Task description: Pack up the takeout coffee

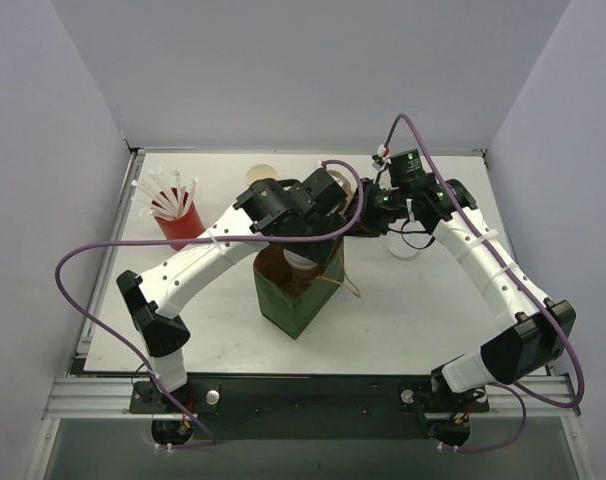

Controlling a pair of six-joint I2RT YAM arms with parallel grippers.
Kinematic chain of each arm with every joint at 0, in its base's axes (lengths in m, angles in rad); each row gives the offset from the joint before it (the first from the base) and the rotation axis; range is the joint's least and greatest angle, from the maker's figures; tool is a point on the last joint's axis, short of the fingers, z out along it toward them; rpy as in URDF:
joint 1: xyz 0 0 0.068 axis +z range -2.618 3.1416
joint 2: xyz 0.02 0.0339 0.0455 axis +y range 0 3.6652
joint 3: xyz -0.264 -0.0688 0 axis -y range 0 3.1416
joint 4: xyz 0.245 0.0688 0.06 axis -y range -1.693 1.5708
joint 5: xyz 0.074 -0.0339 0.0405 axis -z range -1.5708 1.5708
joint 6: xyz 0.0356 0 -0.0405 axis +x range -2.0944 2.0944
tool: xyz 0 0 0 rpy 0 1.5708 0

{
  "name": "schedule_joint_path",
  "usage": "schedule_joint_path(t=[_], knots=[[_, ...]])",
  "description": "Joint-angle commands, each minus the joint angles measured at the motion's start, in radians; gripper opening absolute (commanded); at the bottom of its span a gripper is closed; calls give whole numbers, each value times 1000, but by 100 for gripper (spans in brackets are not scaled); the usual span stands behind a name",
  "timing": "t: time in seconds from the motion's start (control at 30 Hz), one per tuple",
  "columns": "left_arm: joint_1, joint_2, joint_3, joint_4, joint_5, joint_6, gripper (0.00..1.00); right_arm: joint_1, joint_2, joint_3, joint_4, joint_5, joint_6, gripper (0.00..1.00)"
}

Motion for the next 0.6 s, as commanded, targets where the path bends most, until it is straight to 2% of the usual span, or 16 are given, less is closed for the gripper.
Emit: schedule_joint_path(t=[0.0,0.23,0.57], knots=[[13,12,-6,-73,9,31,36,-4,-40,-5,20,18,-6,28],[21,32,-19,-18,6,49,36,-20,-65,4,21,85,6,29],[38,-20,-174,108,31,71,36,-21,-52,21,26,119,10,10]])
